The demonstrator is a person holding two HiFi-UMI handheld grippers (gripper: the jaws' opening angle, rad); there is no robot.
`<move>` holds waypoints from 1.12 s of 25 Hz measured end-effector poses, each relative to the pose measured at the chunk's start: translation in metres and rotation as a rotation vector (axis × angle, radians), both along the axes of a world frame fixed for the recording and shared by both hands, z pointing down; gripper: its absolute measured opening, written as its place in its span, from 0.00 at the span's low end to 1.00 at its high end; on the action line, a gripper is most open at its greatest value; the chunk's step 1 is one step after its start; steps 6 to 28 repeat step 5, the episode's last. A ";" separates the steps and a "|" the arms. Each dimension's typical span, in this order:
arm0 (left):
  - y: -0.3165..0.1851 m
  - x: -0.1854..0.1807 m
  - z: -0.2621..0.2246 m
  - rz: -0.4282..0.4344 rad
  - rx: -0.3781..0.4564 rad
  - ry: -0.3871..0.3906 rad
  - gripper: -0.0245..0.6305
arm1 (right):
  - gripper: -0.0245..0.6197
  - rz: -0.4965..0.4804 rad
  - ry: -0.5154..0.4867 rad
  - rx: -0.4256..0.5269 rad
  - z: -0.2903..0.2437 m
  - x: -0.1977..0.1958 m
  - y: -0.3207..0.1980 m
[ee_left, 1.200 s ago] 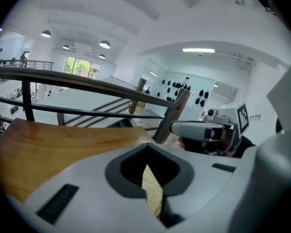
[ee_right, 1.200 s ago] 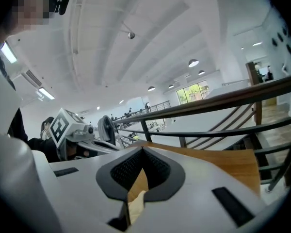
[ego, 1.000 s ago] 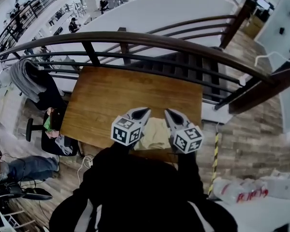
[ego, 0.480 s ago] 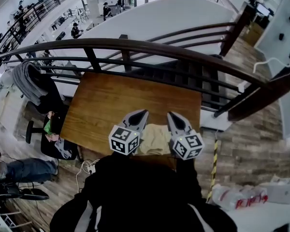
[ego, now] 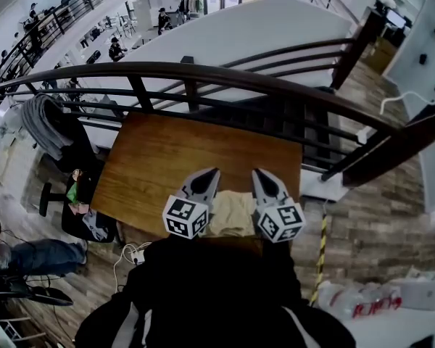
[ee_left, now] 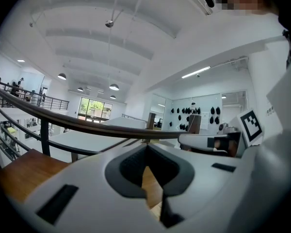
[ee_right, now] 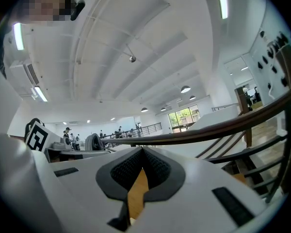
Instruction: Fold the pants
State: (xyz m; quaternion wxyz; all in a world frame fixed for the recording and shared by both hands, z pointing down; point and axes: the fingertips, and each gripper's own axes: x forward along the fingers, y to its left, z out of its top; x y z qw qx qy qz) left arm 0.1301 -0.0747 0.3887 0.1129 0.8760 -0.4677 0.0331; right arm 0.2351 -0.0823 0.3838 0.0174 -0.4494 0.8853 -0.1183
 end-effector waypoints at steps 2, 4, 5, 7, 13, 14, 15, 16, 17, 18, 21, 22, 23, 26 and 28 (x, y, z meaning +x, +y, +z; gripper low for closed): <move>0.001 -0.001 0.001 -0.003 0.001 0.005 0.04 | 0.04 0.005 0.000 -0.006 0.003 0.001 0.000; 0.001 -0.003 0.002 -0.007 0.003 0.011 0.04 | 0.04 0.008 0.004 -0.003 0.004 0.001 0.000; 0.001 -0.003 0.002 -0.009 0.004 0.014 0.04 | 0.04 0.010 0.005 0.000 0.004 0.001 0.000; 0.001 -0.003 0.002 -0.009 0.004 0.014 0.04 | 0.04 0.010 0.005 0.000 0.004 0.001 0.000; 0.001 -0.003 0.002 -0.009 0.004 0.014 0.04 | 0.04 0.010 0.005 0.000 0.004 0.001 0.000; 0.001 -0.003 0.002 -0.009 0.004 0.014 0.04 | 0.04 0.010 0.005 0.000 0.004 0.001 0.000; 0.001 -0.003 0.002 -0.009 0.004 0.014 0.04 | 0.04 0.010 0.005 0.000 0.004 0.001 0.000; 0.001 -0.003 0.002 -0.009 0.004 0.014 0.04 | 0.04 0.010 0.005 0.000 0.004 0.001 0.000; 0.001 -0.003 0.002 -0.009 0.004 0.014 0.04 | 0.04 0.010 0.005 0.000 0.004 0.001 0.000; 0.001 -0.003 0.002 -0.009 0.004 0.014 0.04 | 0.04 0.010 0.005 0.000 0.004 0.001 0.000; 0.001 -0.003 0.002 -0.009 0.004 0.014 0.04 | 0.04 0.010 0.005 0.000 0.004 0.001 0.000; 0.001 -0.003 0.002 -0.009 0.004 0.014 0.04 | 0.04 0.010 0.005 0.000 0.004 0.001 0.000; 0.001 -0.003 0.002 -0.009 0.004 0.014 0.04 | 0.04 0.010 0.005 0.000 0.004 0.001 0.000; 0.001 -0.003 0.002 -0.009 0.004 0.014 0.04 | 0.04 0.010 0.005 0.000 0.004 0.001 0.000; 0.001 -0.003 0.002 -0.009 0.004 0.014 0.04 | 0.04 0.010 0.005 0.000 0.004 0.001 0.000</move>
